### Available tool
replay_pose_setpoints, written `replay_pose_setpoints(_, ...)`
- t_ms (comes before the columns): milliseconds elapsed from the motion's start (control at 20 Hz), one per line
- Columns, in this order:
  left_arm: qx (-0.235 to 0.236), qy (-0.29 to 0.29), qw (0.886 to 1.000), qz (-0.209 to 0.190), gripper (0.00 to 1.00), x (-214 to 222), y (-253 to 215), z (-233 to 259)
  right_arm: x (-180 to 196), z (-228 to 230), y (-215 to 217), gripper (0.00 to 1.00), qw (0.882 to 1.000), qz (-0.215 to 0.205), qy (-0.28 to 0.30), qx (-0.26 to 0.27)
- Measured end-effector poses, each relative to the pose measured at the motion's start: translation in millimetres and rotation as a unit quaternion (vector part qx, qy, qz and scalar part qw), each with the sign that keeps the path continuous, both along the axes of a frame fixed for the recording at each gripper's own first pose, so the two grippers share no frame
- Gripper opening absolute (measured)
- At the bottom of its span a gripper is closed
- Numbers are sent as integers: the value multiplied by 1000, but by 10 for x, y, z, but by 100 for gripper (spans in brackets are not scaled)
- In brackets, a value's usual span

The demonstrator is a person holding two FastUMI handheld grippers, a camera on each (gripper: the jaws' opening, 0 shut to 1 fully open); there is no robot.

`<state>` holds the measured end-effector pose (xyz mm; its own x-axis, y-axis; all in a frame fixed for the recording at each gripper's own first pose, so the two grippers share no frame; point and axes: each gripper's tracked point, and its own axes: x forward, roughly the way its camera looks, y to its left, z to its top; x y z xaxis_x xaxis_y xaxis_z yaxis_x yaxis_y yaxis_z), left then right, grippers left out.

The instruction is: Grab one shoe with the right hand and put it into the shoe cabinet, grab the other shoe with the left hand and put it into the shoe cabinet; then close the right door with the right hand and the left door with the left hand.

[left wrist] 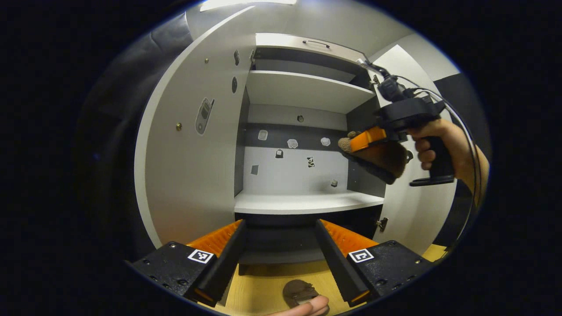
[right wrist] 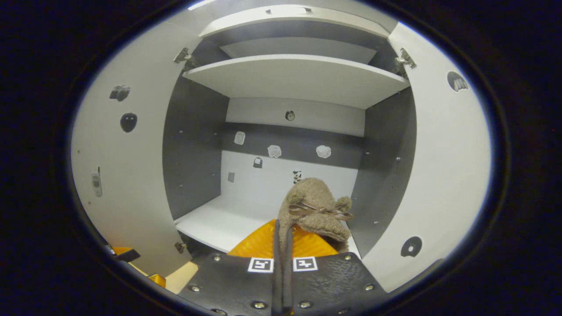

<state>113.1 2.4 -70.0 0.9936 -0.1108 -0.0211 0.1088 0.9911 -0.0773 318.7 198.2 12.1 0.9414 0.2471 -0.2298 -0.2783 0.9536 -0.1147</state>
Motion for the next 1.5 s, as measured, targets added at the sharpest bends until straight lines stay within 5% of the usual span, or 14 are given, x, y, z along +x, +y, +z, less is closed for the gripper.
replay_pose_setpoints(450, 8, 16, 1000, -2, 96, -58, -45, -194, 1315, -832, 129, 3, 996, -15, -5, -88)
replay_pose_setpoints(800, 12, 56, 998, -4, 96, -67, -209, -433, 1543, -1211, 187, 8, 990, -19, 34, -135)
replay_pose_setpoints(900, 11, 56, 998, -15, 96, -84, -252, -447, 1494, -1195, 203, 24, 991, -9, 44, -126)
replay_pose_setpoints(950, 11, 54, 998, -15, 96, -81, -242, -446, 1502, -1189, 198, 44, 991, -6, 45, -122)
replay_pose_setpoints(1150, 12, 73, 997, 12, 96, -21, -109, -588, 1363, -883, 127, 98, 995, -5, 21, -94)
replay_pose_setpoints(1350, 8, 107, 994, 32, 96, 38, -42, -856, 1047, -429, 139, 97, 999, 18, 24, 36)
replay_pose_setpoints(1500, 18, 120, 992, 35, 96, 115, -22, -1065, 792, -157, -89, 97, 999, 16, 8, 42)
